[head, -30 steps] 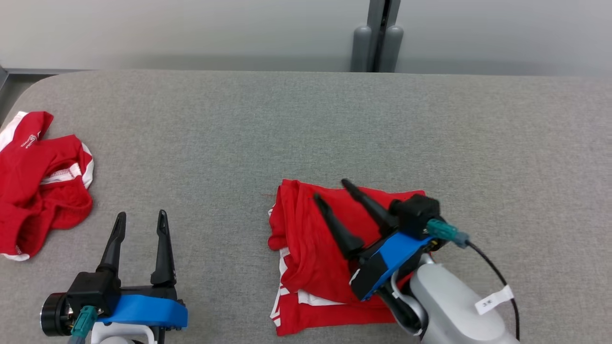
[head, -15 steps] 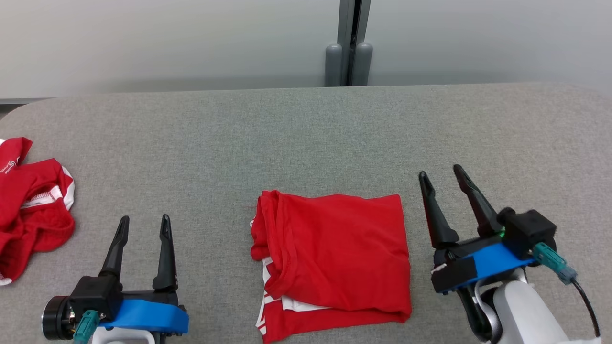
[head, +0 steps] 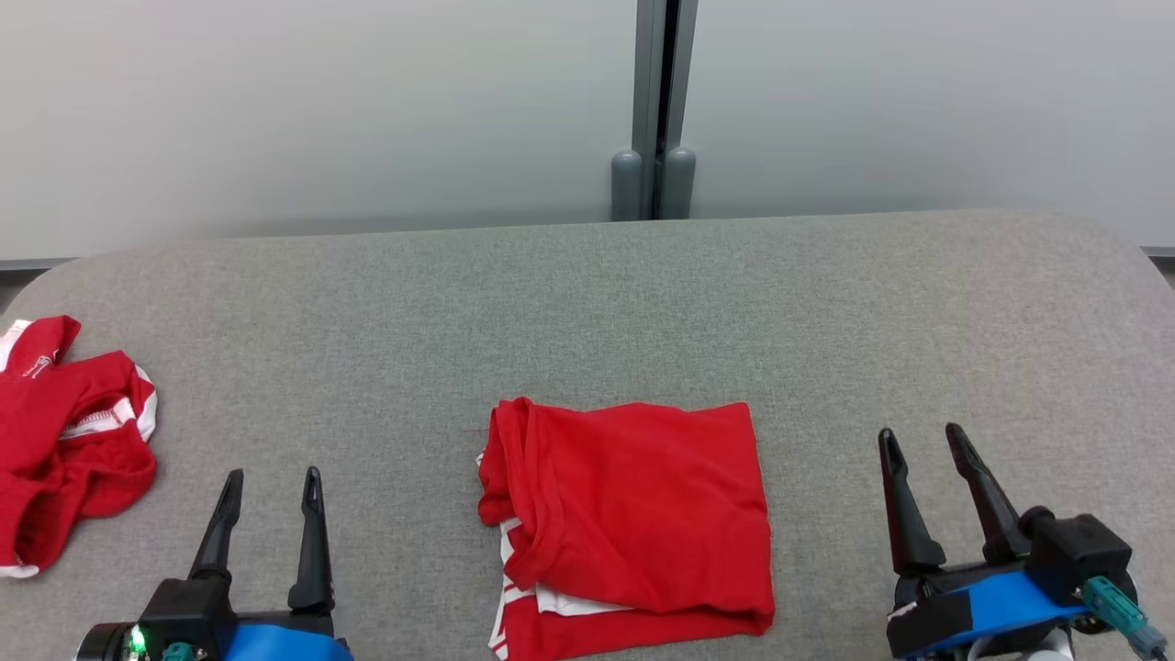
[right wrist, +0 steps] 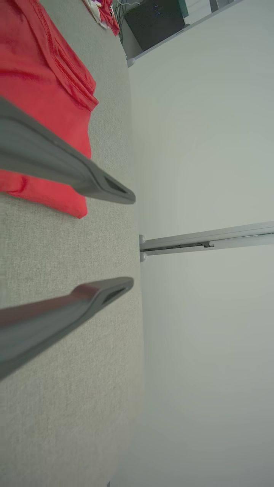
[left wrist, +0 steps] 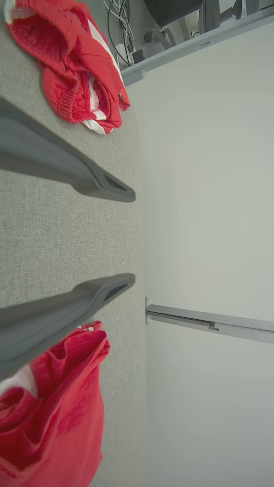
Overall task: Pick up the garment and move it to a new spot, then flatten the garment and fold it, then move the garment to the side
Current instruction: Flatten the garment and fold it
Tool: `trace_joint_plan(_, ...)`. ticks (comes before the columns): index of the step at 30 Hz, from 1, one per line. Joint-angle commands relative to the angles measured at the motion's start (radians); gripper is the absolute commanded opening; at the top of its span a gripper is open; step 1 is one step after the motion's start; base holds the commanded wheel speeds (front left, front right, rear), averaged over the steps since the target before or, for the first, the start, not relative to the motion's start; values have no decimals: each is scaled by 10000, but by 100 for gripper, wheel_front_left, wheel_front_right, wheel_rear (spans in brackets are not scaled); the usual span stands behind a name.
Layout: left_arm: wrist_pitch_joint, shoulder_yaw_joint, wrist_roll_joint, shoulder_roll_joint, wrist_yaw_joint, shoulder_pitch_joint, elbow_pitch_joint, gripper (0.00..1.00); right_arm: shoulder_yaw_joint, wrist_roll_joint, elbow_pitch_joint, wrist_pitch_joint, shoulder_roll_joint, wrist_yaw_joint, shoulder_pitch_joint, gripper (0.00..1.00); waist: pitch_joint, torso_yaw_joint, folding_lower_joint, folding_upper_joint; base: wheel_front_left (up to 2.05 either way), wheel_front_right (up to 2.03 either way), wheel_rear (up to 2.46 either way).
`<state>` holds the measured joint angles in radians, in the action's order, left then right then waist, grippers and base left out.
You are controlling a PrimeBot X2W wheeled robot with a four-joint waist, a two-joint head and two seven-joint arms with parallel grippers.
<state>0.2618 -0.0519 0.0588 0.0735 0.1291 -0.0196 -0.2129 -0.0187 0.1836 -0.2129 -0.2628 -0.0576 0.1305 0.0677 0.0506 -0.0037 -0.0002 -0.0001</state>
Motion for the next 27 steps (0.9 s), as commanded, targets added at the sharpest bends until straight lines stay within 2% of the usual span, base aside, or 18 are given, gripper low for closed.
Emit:
trace_joint_plan(1,43,-52,-53,-9,-78,-218,109,100,113,26,50,-25,42,3,-305,100,-158,-23,2,1,0,0,0)
trace_joint_plan(13,43,15,-253,-11,-142,-565,227,100,435,-231,167,-24,68,3,-962,100,-507,153,2,1,0,0,0)
trace_joint_plan(27,43,91,-303,33,-277,-610,308,100,347,-216,82,-26,71,3,-1069,100,-493,193,2,1,0,0,0)
